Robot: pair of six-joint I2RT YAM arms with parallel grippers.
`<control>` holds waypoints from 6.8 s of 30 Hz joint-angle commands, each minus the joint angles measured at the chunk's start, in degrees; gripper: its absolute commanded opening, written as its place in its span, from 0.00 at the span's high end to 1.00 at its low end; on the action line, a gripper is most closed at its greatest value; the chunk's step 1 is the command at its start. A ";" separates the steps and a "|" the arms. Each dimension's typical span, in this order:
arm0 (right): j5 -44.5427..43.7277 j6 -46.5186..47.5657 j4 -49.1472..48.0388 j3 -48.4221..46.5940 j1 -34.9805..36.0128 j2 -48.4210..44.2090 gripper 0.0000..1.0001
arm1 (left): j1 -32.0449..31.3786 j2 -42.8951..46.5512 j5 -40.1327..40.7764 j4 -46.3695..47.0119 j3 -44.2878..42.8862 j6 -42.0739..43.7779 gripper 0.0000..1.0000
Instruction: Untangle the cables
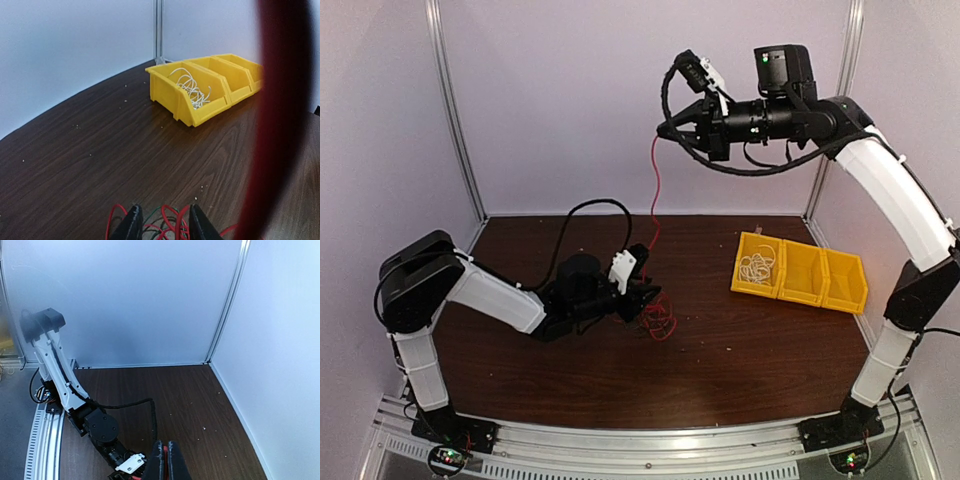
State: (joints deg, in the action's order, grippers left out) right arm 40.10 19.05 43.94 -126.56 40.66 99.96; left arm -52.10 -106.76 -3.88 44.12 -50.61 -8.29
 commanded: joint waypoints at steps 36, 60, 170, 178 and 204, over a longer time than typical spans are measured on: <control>8.03 -9.92 -12.12 -7.31 -9.84 -1.85 1.00 | -3.75 15.17 4.28 2.72 10.77 1.19 0.43; 12.21 -11.61 -12.01 -13.52 -0.59 3.73 1.00 | -5.09 -7.21 9.13 18.19 -4.56 7.75 0.57; -8.82 15.24 4.97 7.05 -3.38 37.41 0.54 | 1.38 32.70 23.21 -18.21 26.37 -13.28 0.59; -11.95 17.84 6.58 4.36 -2.42 42.25 0.54 | 1.39 32.74 23.28 -17.11 27.50 -13.90 0.59; -23.81 22.55 9.17 12.53 -1.30 38.14 0.69 | 1.38 32.97 23.58 -14.24 29.87 -14.30 0.59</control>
State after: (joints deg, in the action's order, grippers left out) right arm 22.63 41.67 51.37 -114.69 39.13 137.16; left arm -51.05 -73.82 19.40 26.48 -21.21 -22.09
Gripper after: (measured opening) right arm 0.396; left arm 0.411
